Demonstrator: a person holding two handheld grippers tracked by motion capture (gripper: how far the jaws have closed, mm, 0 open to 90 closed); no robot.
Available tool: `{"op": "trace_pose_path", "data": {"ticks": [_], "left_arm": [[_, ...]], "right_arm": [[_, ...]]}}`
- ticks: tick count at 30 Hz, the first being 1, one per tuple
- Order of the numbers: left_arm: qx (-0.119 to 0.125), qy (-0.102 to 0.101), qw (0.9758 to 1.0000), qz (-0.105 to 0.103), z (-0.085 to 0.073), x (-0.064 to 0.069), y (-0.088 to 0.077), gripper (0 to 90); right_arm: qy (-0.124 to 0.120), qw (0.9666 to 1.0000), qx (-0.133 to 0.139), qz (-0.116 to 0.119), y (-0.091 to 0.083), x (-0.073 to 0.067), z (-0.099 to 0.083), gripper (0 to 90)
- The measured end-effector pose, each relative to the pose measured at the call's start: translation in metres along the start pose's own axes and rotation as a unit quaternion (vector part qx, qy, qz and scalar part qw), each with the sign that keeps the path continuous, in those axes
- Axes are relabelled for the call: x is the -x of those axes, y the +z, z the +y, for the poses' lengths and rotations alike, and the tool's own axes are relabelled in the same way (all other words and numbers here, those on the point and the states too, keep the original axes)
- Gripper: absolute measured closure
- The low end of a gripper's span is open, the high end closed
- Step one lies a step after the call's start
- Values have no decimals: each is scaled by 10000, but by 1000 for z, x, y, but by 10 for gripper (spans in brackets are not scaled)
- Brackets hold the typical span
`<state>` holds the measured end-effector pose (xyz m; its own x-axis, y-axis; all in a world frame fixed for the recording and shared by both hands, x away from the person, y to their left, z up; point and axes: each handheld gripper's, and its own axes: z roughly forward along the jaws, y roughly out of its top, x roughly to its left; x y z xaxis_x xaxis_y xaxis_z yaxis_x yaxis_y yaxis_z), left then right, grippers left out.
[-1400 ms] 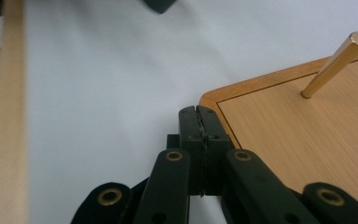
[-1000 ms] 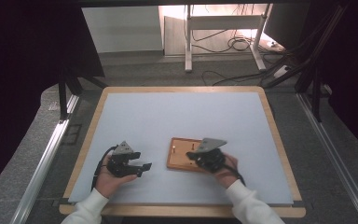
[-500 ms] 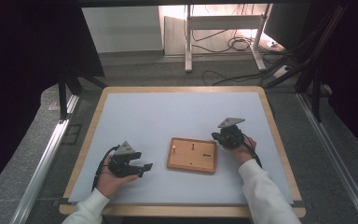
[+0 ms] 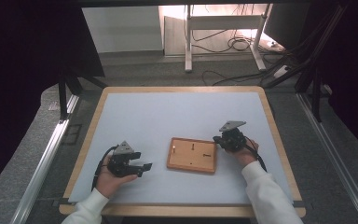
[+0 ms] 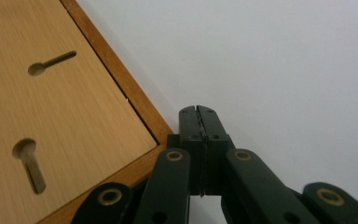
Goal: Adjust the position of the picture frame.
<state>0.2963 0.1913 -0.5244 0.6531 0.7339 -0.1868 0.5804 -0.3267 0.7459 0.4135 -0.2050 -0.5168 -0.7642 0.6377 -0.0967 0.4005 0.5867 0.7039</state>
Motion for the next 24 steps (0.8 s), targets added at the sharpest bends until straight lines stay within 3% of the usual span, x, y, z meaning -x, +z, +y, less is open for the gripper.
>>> {"op": "trace_pose_path", "data": {"ticks": [9,12,17,21,24], "left_arm": [[-18,-2,10000,-16,0,0,0,295],[-42,8,10000,-16,0,0,2,294],[-65,12,10000,-4,0,2,3,294],[-82,0,10000,-6,0,0,3,293],[-69,-17,10000,-10,-1,0,3,293]], "right_arm": [[-288,9993,111,195,-21,-15,-4,900],[-458,9989,79,64,-21,-19,-2,900],[-165,9998,16,58,0,2,5,900],[-207,9995,-106,220,12,4,3,900],[-216,9994,-81,246,9,5,2,900]]}}
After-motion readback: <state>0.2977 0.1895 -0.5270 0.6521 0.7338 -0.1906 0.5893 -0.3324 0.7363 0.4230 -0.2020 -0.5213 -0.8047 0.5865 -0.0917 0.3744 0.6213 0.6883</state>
